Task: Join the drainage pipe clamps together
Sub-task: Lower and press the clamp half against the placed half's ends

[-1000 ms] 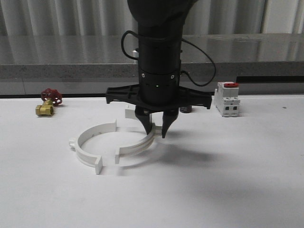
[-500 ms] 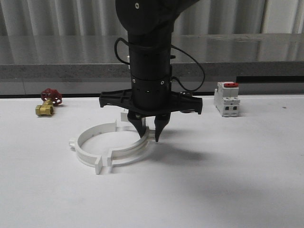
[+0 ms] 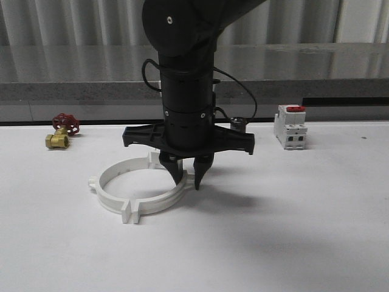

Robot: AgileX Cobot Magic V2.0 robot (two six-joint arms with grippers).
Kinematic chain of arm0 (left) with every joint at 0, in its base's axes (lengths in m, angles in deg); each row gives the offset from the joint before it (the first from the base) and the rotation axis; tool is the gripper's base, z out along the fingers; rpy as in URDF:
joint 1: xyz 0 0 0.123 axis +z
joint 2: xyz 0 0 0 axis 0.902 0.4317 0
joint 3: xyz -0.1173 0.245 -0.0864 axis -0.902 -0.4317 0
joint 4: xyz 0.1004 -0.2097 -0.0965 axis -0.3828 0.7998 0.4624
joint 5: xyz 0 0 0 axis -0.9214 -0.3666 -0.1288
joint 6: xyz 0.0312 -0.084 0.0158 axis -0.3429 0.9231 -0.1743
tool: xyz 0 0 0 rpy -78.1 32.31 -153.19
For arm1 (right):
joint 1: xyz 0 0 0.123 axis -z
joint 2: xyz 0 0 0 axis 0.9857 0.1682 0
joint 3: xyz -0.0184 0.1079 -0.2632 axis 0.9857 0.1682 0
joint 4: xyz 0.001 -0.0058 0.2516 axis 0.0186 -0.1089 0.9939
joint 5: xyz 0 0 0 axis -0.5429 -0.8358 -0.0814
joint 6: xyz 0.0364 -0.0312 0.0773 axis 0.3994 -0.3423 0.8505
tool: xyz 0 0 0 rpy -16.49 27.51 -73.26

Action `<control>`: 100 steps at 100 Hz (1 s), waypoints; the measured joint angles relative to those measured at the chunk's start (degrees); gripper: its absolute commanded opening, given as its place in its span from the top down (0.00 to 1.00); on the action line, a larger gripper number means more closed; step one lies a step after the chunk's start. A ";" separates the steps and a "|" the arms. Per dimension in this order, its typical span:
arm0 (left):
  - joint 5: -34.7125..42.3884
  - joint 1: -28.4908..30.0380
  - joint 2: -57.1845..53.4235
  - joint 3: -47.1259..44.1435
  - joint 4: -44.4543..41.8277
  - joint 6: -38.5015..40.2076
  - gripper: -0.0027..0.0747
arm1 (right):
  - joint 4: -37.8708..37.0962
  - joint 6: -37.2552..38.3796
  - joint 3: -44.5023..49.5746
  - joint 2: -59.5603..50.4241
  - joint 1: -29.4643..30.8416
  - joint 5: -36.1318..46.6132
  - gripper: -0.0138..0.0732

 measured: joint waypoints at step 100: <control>0.00 0.00 0.00 0.00 -0.12 -0.08 0.99 | 0.00 1.51 -0.05 0.70 -0.10 1.48 0.42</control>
